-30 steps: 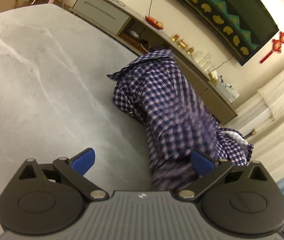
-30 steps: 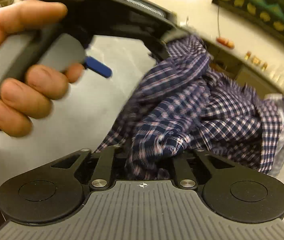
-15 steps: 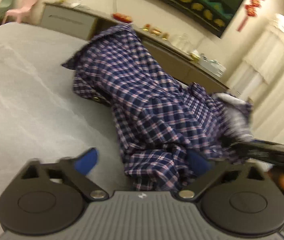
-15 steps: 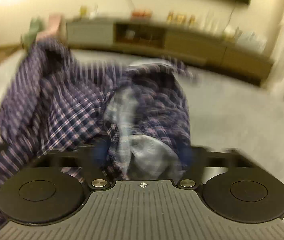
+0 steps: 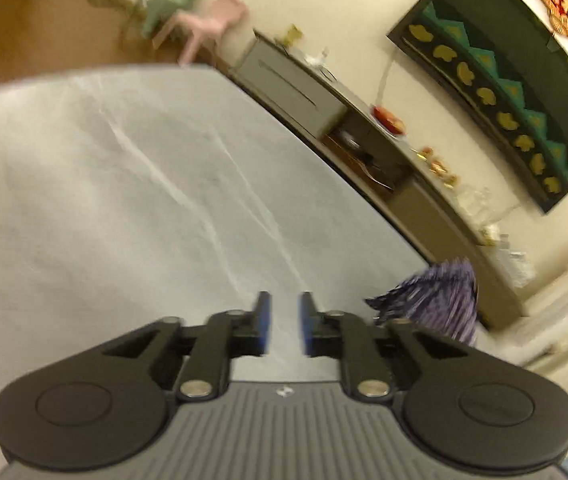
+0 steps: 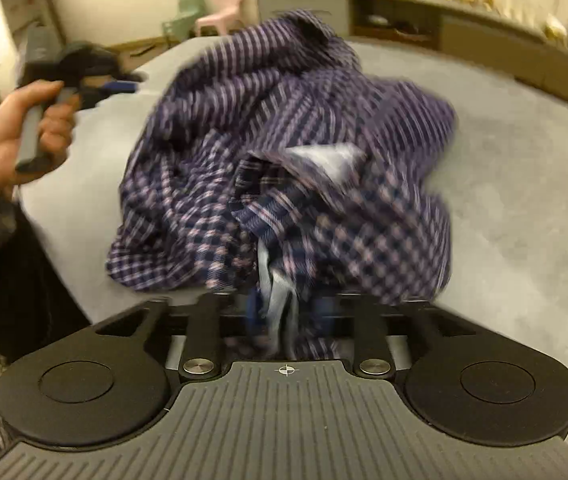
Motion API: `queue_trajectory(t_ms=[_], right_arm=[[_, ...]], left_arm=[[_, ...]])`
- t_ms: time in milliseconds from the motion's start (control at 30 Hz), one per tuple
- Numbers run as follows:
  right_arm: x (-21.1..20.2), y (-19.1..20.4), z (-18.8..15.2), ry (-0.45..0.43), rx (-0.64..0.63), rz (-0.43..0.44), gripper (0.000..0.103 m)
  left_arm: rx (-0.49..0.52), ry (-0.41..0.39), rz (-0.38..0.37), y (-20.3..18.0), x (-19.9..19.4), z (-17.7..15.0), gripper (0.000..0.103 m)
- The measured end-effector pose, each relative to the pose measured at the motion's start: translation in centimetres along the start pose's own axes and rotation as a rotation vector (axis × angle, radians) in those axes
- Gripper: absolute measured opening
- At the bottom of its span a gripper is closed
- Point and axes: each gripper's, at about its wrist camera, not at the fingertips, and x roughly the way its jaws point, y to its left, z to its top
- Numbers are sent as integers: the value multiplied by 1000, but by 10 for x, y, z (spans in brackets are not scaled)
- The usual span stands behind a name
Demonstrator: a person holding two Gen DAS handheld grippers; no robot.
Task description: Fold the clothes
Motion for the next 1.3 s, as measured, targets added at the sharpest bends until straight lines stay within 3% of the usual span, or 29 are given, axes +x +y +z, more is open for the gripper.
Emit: queue_trajectory(t_ms=[33,67,100,167,233,267,300,400,467,533,567,600,667,733,767,833,867,933,967,1000,1033,1067,1100,1133,1200,1300], right_arm=[[-15,-4,10,-61,11,-22,54],[-31,-8,20,-122,23,-43,65],[-44,-16,33,-192,45,-53,74],[-66,-34,59,-316,86,-73,83],[-53,-49,87,-348,109,-105,88],[-46,-57,102,-363,121,-121,90],[-22,-66,111,-312,124,-130,90],[58,-95,135,-141,130,-154,90],[112,-110,142,-48,138,-162,83],[157,-119,141,5,148,-170,54],[169,-119,142,21,162,-154,12],[174,-118,144,42,148,-145,0],[152,-99,155,-30,97,-153,0],[83,-82,164,-257,23,-272,0],[44,-67,165,-368,-45,-397,0],[-10,-44,156,-474,-152,-564,0],[-25,-43,148,-473,-159,-576,0],[-29,-62,130,-392,-34,-448,0],[-24,-76,122,-338,41,-358,2],[-10,-90,113,-288,120,-278,18],[6,-100,108,-259,166,-249,33],[22,-108,106,-224,195,-221,63],[36,-112,106,-203,221,-183,78],[50,-114,110,-202,247,-149,82],[83,-118,126,-171,264,-95,86],[138,-120,144,-92,240,-99,87]], left_arm=[[17,21,-36,-6,2,-3,61],[49,36,-73,-13,4,-6,70],[85,40,-110,-21,4,-10,76],[179,22,-177,-39,-1,-19,80],[286,4,-222,-57,-4,-31,102],[341,5,-236,-66,-2,-36,103],[395,5,-250,-74,0,-42,103],[501,33,-201,-93,20,-62,103],[513,41,-123,-92,38,-62,86],[466,40,-62,-82,50,-52,16],[414,36,-45,-73,51,-44,2],[363,32,-28,-64,51,-35,3],[276,-23,-49,-49,36,-20,3],[231,-106,-100,-41,10,-8,3],[238,-127,-124,-41,-1,-5,3],[275,-153,-173,-45,-21,-5,3],[280,-128,-172,-44,-23,-8,3],[264,-44,-143,-40,-21,-21,4],[247,0,-118,-37,-14,-26,4],[233,44,-93,-35,-6,-30,6],[227,69,-74,-34,1,-33,14],[224,87,-58,-35,7,-36,19],[222,104,-42,-36,13,-38,34],[232,100,-31,-36,17,-38,55],[263,77,-10,-36,20,-37,75],[297,76,11,-39,26,-38,78]])
